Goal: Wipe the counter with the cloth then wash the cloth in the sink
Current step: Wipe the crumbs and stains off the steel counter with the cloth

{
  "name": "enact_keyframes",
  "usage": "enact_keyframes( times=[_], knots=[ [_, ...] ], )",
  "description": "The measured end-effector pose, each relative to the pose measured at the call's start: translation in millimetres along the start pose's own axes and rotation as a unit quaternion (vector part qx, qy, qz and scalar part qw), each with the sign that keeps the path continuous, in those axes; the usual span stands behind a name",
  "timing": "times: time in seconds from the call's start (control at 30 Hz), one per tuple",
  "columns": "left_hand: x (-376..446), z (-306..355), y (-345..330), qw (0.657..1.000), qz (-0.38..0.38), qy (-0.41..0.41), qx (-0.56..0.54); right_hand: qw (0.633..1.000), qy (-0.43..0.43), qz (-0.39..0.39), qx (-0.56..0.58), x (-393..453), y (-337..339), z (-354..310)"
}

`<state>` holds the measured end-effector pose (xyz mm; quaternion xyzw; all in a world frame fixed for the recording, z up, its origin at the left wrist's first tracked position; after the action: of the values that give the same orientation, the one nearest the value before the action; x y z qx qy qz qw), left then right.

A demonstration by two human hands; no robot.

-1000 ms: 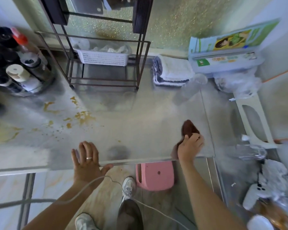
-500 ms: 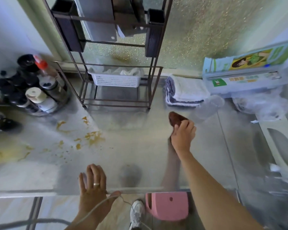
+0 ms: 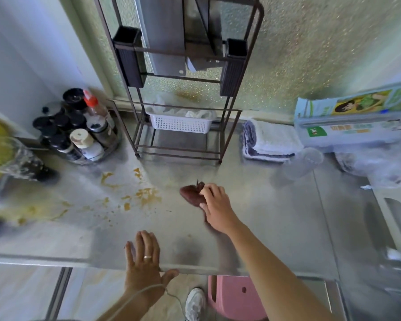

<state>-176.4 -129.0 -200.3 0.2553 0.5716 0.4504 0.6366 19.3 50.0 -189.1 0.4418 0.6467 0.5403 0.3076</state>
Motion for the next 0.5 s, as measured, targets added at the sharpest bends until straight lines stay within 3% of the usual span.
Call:
enact_keyframes(
  times=[0.13,0.2,0.37,0.5],
  knots=[
    [2,-2,-4,1.000,-0.020,0.006,-0.008,0.976,-0.180,0.123,0.018,-10,9,36],
    [4,-2,-6,1.000,-0.017,-0.001,-0.010,0.961,-0.217,0.166,0.045,-4,-4,24],
    [8,0,-8,1.000,0.000,-0.003,-0.025,0.951,-0.201,0.210,0.103,64,-17,-20],
    [9,-1,-5,0.999,0.043,-0.012,-0.015,0.963,-0.174,0.183,0.095,90,-21,-36]
  ],
)
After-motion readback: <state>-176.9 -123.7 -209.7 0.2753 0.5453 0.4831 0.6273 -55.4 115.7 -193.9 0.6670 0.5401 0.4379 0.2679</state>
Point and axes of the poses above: each hand's wrist, its own x-axis towards the middle knuckle, its own y-axis out of the back of the hand, z = x × y, the point moved 4 cm from there along x, towards the middle knuckle, and after that the axes turned 9 degrees about -x, right-handed, at the moved point
